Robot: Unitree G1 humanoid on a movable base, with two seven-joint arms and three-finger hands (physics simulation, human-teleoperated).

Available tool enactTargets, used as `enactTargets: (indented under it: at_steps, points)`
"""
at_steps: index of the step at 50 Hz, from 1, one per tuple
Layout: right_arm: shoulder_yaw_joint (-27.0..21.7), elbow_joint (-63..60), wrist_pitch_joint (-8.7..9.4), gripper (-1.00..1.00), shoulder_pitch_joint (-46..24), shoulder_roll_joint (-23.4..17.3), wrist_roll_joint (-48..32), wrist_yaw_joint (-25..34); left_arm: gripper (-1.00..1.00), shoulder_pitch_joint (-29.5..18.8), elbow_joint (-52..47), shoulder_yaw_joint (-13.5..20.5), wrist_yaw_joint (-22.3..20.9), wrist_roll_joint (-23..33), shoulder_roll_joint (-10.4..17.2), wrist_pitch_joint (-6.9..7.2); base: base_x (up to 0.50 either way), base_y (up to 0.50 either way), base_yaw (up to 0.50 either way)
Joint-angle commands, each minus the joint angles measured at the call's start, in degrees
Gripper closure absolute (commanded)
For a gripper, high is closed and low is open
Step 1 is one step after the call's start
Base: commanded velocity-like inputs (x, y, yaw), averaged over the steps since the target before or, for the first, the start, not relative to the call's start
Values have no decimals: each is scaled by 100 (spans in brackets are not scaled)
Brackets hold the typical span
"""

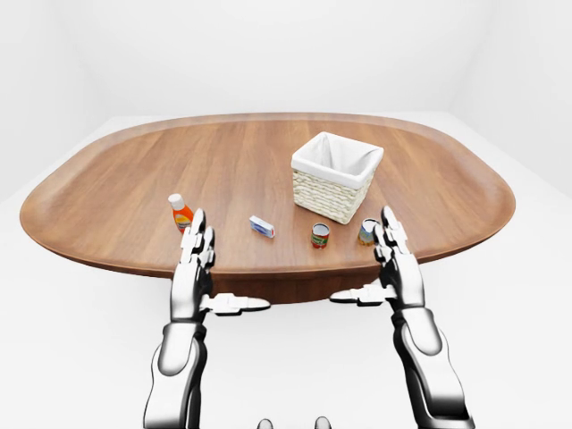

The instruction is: Pick up the ketchup, and put it in the basket.

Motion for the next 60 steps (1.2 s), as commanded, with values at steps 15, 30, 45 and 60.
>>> enactTargets:
  at_steps: [15,30,45,60]
  points:
    - [9,-440,0,-100,134,22,-54,-26,-100,216,-647,45,-71,-23,-37,0,0,0,0]
    - [-1,-495,0,-100,139,11,-50,-21,-100,204,-661,49,-55,-29,-35,0,0,0,0]
    - [85,-656,0,-100,306,-3,-61,254,-100,238,-673,76,-119,-88,-34,0,29,29,0]
    - [101,-371,0,-100,97,38,-304,-48,-100,252,-638,12,-125,22,-28,0,34,34,0]
